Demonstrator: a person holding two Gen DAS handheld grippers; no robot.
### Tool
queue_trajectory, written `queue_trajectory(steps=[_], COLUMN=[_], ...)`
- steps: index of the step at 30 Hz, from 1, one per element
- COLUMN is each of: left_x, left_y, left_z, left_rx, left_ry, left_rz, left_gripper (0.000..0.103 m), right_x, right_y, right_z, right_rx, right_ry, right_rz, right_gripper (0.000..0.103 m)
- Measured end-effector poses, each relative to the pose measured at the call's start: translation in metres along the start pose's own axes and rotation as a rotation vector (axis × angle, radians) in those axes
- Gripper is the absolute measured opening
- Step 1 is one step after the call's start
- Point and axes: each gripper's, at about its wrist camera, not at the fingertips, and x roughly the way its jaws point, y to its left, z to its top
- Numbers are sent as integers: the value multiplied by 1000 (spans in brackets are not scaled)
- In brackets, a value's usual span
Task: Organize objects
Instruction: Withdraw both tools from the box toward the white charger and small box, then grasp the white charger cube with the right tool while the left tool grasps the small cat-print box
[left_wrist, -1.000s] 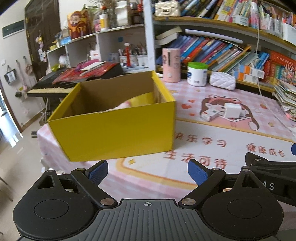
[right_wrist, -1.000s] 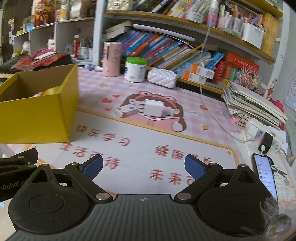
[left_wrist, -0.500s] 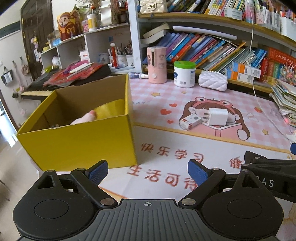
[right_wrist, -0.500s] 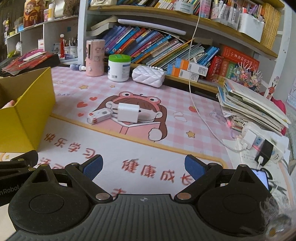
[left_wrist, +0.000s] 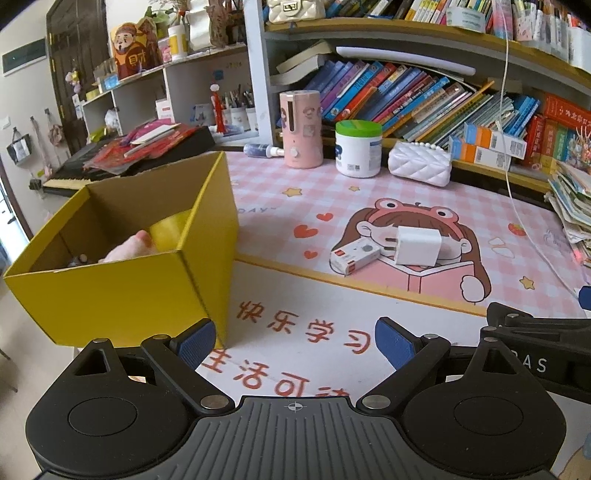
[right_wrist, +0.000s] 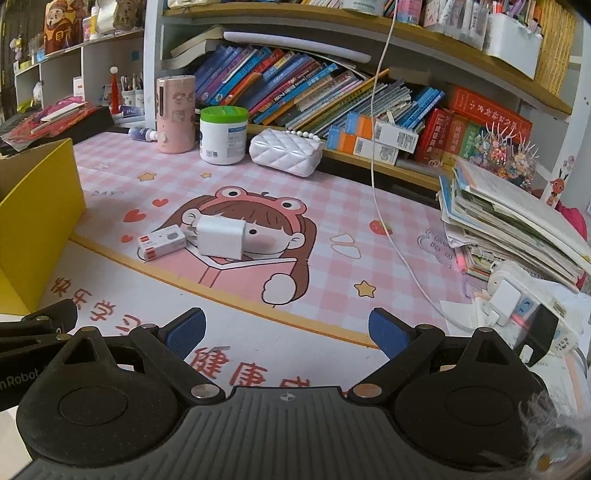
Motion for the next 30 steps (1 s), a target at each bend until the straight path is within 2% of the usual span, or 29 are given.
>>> queue_trajectory(steps=[9, 21, 30], left_x=[6, 16, 36], left_y=[-13, -25, -30], left_z=[8, 29, 34], left_rx=[7, 14, 13], left_ry=[-3, -40, -13], left_rz=[4, -22, -9], left_gripper=[95, 94, 94], right_x=[16, 33, 59], right_y=[-14, -30, -33], right_z=[5, 25, 38], right_rx=[23, 69, 63], right_ry=[18, -13, 1], right_rz=[36, 84, 132], right_gripper=[95, 93, 89])
